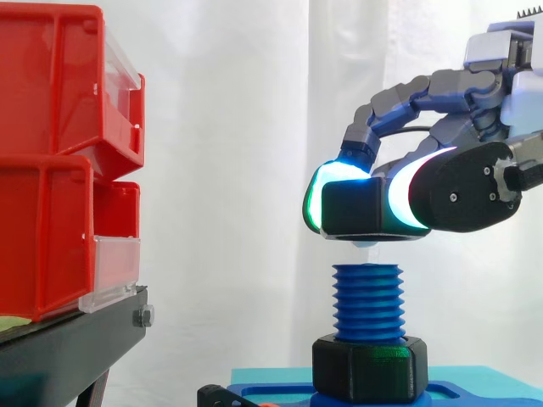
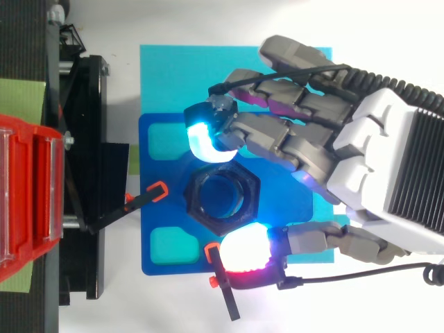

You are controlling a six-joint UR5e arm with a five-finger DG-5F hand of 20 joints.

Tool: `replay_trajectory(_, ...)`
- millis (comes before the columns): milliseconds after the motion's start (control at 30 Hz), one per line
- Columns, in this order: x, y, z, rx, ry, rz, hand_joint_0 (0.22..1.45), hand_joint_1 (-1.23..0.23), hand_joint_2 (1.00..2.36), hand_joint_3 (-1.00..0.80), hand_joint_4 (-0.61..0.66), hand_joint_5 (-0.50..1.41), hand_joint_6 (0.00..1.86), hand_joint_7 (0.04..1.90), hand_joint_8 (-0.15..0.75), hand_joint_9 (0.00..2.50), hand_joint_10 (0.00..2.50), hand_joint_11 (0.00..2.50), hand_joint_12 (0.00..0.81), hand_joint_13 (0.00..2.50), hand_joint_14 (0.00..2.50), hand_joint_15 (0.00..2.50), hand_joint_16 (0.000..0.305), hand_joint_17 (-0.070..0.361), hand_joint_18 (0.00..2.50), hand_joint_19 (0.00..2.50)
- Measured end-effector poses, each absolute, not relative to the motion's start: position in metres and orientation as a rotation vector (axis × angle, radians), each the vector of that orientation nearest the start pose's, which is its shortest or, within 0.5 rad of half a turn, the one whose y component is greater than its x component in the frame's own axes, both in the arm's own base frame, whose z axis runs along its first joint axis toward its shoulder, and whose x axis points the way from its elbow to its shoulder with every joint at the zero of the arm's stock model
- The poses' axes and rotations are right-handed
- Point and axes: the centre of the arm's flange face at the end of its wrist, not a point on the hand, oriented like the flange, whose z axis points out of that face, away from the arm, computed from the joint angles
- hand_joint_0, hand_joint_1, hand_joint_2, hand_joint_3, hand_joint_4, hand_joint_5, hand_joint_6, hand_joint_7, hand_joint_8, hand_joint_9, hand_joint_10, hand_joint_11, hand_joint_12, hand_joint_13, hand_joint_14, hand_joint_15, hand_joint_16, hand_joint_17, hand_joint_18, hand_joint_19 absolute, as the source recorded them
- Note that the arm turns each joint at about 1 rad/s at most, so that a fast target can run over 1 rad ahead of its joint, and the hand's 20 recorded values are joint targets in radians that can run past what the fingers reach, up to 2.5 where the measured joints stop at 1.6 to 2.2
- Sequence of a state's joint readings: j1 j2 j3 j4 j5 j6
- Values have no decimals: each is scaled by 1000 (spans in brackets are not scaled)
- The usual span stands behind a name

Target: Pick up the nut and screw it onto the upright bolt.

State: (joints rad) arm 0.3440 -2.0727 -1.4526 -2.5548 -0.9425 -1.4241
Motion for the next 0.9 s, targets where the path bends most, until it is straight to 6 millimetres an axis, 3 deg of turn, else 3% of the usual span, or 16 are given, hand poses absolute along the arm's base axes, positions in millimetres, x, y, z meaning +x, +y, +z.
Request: replay_trajectory(900, 699, 42, 295, 395, 1341, -8, 582, -612, 1003, -463, 219, -157, 857, 1037, 318, 727, 2, 66, 330, 582, 0, 0, 38, 86, 383, 0)
